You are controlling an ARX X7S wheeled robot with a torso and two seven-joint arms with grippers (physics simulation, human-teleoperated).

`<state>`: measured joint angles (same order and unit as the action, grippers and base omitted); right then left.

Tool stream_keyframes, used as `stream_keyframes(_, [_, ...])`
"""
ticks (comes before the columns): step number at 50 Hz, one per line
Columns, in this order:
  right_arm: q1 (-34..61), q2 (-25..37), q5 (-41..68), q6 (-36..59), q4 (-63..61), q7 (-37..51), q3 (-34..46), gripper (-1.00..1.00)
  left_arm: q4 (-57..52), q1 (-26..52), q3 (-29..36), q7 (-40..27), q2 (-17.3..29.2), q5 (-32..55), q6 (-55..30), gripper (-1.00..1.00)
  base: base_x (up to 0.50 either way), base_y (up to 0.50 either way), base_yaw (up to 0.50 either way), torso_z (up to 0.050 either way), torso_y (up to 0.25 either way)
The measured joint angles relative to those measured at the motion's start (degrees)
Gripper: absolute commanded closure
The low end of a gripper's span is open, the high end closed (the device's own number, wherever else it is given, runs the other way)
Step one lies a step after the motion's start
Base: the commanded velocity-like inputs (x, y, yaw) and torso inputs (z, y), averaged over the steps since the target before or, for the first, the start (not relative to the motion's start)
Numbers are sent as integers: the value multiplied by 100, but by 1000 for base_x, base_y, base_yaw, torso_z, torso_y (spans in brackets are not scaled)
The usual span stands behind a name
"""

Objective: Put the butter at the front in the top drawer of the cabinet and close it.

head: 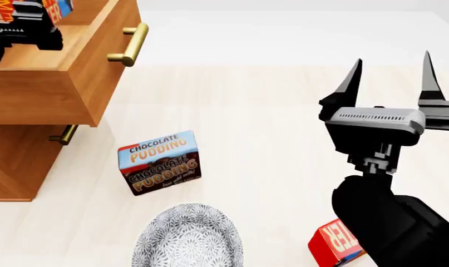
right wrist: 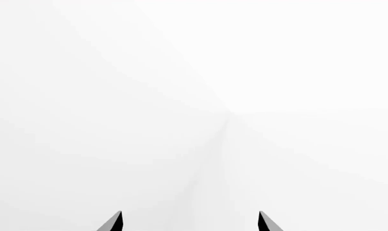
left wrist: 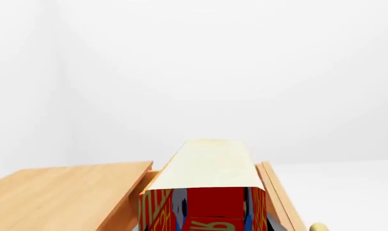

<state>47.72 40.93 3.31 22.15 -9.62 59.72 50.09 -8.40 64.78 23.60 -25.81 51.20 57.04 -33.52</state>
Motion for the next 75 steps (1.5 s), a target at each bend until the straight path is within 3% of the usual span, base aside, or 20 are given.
stream_keyframes(75, [-225,118,-50,77,-285,66,-155,-100,759,132,240,143,-282,-392,-18,100,0,0,0,0,2])
